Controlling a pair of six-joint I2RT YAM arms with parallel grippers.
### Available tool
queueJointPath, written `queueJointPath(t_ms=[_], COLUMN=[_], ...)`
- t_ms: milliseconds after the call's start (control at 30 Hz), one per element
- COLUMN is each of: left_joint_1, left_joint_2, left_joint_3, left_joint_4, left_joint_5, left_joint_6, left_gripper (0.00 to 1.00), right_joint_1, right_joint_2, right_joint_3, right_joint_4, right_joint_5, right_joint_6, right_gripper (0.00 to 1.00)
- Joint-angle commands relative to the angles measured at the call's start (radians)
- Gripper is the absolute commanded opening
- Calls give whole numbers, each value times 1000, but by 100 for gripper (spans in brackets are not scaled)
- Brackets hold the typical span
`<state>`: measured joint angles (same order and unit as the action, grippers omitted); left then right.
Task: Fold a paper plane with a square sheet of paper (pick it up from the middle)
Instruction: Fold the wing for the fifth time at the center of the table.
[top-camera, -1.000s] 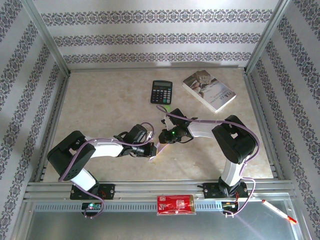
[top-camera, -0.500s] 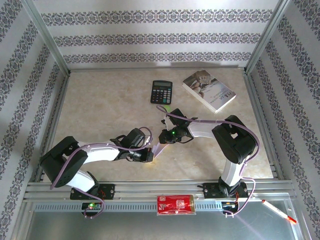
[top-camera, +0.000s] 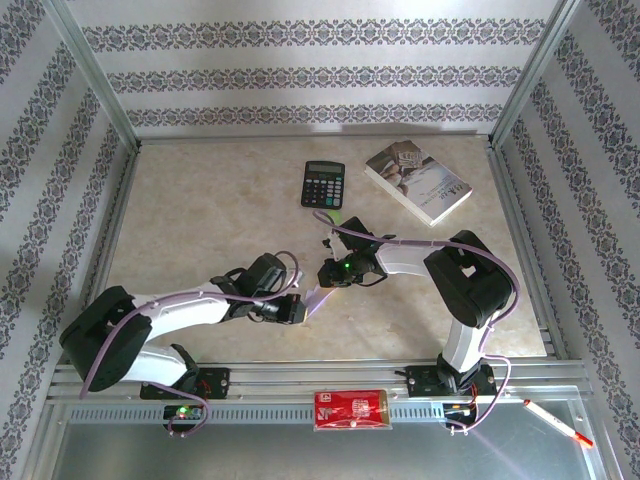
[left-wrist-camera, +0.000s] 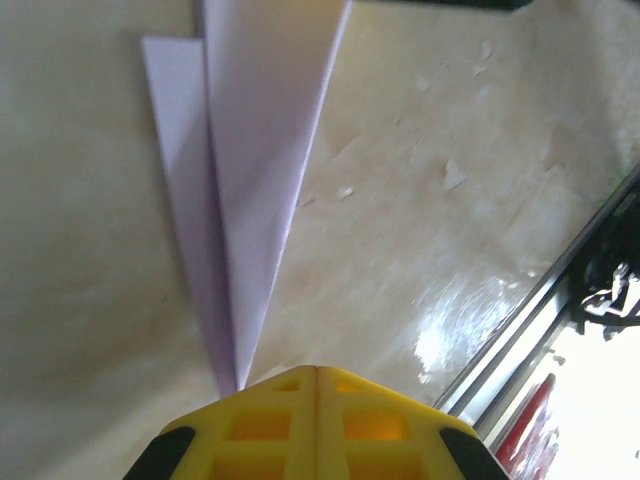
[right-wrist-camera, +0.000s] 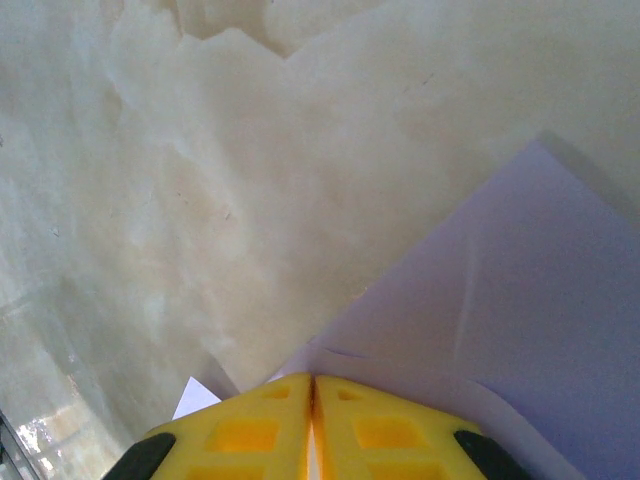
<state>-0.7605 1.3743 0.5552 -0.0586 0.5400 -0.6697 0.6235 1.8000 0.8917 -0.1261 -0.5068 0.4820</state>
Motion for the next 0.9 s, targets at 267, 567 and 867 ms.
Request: queueJointPath(t_ms=[267,567,867], left_joint_1=[5,44,46], left_joint_2=[163,236,275], left_joint_3=[92,77,25], left_joint_4=[117,228,236], left_joint_5=[-4,29,28], left_joint_6=[8,-39,-72], left_gripper=[4,4,2], right_joint_1=[-13,-12,-15], right_joint_2=[34,38,28], right_joint_3=[-17,-14,6], right_joint_4=[-57,-53,-65], right_joint_5=[71,68,55], right_joint_6=[-24,-25,-27], right_gripper=[14,14,14])
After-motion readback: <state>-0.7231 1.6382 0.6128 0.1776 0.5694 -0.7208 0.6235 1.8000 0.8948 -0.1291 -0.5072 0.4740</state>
